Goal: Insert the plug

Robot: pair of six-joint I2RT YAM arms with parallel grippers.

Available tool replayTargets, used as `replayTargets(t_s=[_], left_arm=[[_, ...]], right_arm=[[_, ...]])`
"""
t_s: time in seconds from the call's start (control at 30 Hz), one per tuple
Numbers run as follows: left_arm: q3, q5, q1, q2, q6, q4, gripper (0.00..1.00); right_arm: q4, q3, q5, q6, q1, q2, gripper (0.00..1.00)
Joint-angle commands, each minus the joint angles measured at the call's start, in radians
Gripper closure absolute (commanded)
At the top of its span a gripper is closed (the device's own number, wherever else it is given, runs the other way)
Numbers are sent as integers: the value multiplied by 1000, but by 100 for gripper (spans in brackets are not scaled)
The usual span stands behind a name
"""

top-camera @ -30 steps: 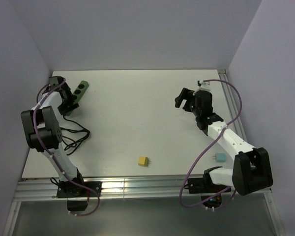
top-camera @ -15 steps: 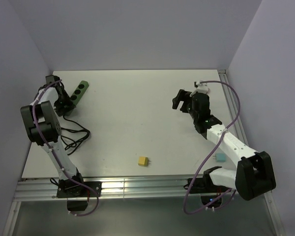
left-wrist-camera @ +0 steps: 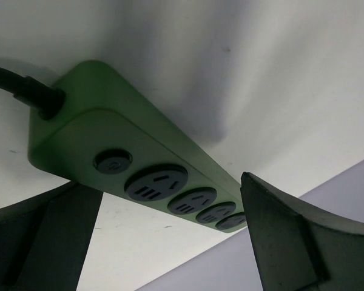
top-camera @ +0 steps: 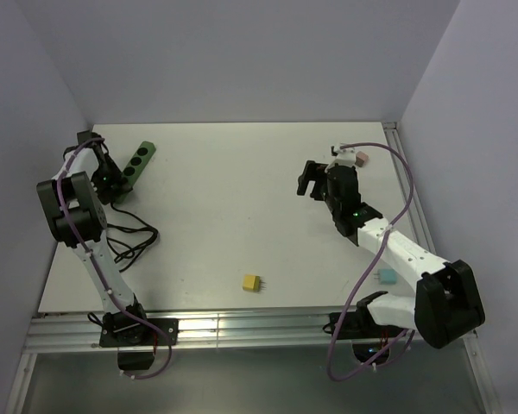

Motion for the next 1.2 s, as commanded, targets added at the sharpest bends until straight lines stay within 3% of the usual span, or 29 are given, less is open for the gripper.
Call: replayTargets(t_s=[0.0,0.07,0.33,0.4,0.43,0.5,0.67,0.77,0.9,0.93,0.97,1.0,1.03,1.17], left_arm=[[60,-25,15,10,-50,-82,0],[75,-30,21,19,-44,-90,2],[92,-7,26,22,23,-53,36],[78,24,32,17,62,-16,54],[77,31,33,17,103,8,77],[84,38,35,22,138,9,100],[95,68,24,22,339,30,100],[-16,74,21,-22,436,87,100],[-185,77,23,-136,580,278,100],[-211,79,21,-156,627,362,87],[-231,70,24,-170,642,375,67],[-227,52,24,-184,651,377,32],[-218,51,26,-184,663,366,24],[-124,71,42,-145,663,351,16]], right_arm=[[34,29,53,-20,17,3,7],[38,26,53,-22,18,3,7],[26,35,80,-22,28,4,7],[13,38,87,-20,28,3,7],[9,38,89,-19,28,-2,7],[3,40,90,-17,29,-5,7],[-12,46,75,-8,28,-20,7],[-29,50,83,-3,29,-23,7],[-23,40,58,-2,29,-39,7],[-20,35,58,-5,32,-42,7],[-18,35,61,-5,32,-45,7],[-12,29,63,-8,35,-46,7],[-11,29,66,-8,37,-46,7],[-9,30,79,-11,43,-33,7]])
